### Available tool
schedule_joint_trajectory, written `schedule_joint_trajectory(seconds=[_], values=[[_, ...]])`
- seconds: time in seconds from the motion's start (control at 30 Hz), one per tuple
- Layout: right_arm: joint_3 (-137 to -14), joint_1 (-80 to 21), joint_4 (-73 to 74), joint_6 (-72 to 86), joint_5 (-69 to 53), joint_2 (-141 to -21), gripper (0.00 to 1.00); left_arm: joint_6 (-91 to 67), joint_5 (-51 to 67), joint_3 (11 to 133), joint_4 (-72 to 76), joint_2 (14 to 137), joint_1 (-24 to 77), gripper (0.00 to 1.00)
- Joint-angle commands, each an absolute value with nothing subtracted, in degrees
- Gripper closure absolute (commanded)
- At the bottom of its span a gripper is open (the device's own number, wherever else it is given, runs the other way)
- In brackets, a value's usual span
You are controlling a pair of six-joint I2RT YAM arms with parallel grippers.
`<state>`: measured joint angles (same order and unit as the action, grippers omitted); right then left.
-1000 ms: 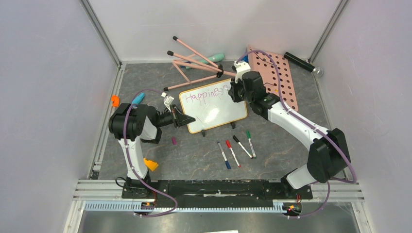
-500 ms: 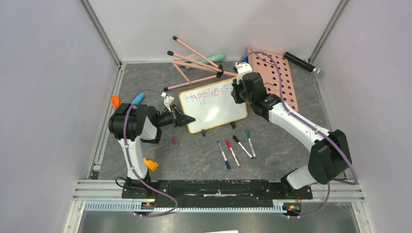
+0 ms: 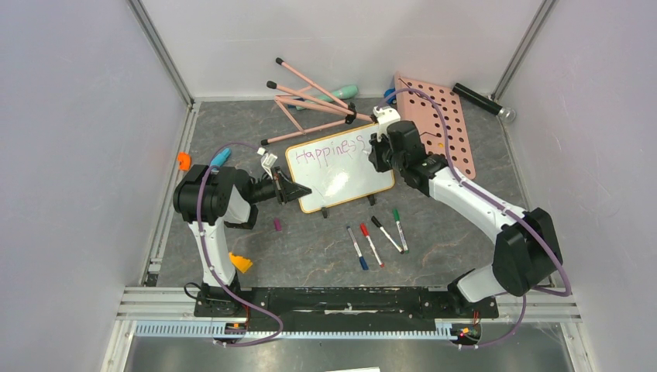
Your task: Write a sentence on the whiteboard
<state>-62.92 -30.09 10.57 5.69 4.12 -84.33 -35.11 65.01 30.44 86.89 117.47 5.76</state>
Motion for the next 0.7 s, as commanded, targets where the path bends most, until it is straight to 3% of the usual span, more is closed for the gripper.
schedule_joint_trajectory(seconds=[0.0, 0.47, 0.67], values=[[-62.14, -29.71, 8.69, 5.18, 0.19, -83.51, 1.00, -23.77, 63.46, 29.28, 89.21, 118.87, 5.84, 0.93], [-55.98, -29.79, 1.57, 8.23, -4.26, -74.15, 1.00, -23.91, 63.08, 29.13, 89.21, 118.74, 5.89, 0.91], [-54.51, -31.68, 3.07, 8.14, 1.23, -72.71, 1.00, -24.17, 62.93, 28.70, 89.21, 118.43, 5.89, 0.89]])
